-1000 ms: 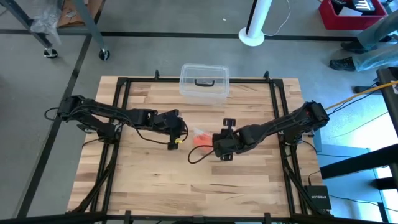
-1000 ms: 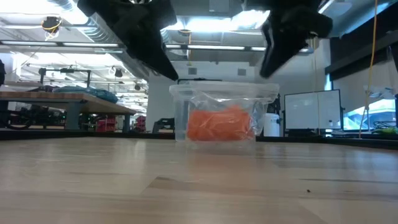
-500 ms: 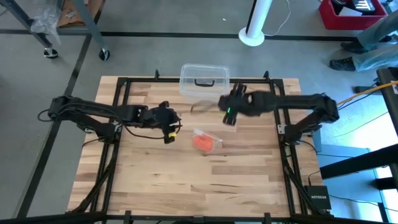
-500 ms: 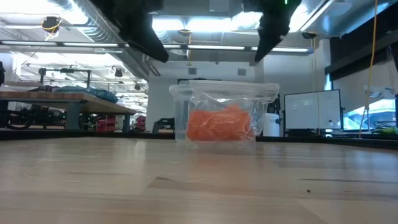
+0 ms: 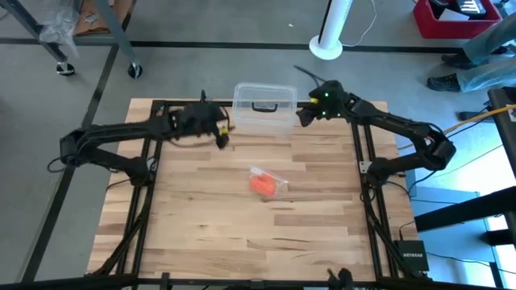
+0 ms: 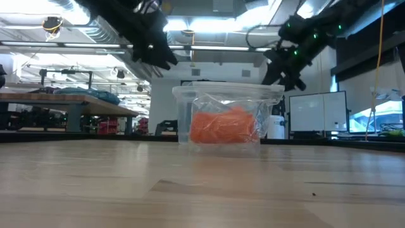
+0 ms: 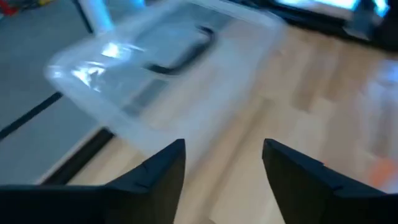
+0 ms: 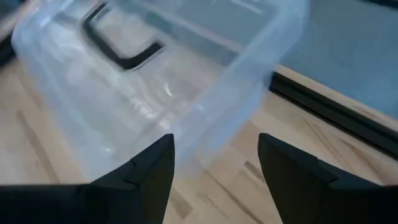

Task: Roll bandage
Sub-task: Open the transparent container

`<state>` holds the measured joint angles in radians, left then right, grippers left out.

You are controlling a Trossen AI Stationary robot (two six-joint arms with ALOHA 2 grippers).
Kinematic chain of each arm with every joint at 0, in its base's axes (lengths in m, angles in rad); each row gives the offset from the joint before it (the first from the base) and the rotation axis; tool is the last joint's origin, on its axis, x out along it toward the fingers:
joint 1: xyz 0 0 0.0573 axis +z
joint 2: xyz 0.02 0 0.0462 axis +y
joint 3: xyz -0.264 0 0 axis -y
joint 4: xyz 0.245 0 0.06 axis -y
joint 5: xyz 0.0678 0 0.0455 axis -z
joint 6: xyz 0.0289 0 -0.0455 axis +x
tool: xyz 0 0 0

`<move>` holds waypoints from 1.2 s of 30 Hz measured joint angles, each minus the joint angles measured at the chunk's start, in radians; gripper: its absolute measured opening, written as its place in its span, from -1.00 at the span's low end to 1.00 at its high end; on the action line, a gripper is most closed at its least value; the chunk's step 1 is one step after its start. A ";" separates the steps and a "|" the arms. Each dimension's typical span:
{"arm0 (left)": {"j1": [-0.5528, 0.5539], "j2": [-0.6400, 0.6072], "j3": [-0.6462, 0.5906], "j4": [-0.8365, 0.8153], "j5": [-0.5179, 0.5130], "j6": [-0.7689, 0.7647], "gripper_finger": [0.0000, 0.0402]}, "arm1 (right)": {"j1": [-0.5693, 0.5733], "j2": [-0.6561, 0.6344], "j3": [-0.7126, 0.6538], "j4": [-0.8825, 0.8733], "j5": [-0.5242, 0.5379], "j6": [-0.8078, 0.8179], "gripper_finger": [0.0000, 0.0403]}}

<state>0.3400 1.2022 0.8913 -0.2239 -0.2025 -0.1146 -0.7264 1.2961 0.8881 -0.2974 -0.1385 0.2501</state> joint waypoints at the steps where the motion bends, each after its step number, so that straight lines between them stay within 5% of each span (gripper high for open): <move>1: 0.048 0.000 0.000 0.009 0.032 -0.001 0.06 | -0.029 0.004 -0.017 0.034 -0.029 0.008 0.15; 9: 0.400 0.042 0.000 0.090 0.337 -0.086 0.13 | -0.156 0.008 -0.061 0.164 -0.229 0.072 0.15; 14: 0.523 0.141 0.000 0.175 0.522 -0.222 0.13 | -0.158 0.020 -0.061 0.207 -0.290 0.109 0.15; 23: 0.527 0.288 0.000 0.275 0.611 -0.275 0.13 | -0.158 0.077 -0.061 0.222 -0.293 0.138 0.15; 36: 0.496 0.313 0.000 0.329 0.645 -0.278 0.13 | -0.157 0.085 -0.062 0.246 -0.296 0.152 0.15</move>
<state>0.8362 1.5151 0.8913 0.1055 0.4427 -0.3928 -0.8829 1.3815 0.8265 -0.0515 -0.4347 0.4024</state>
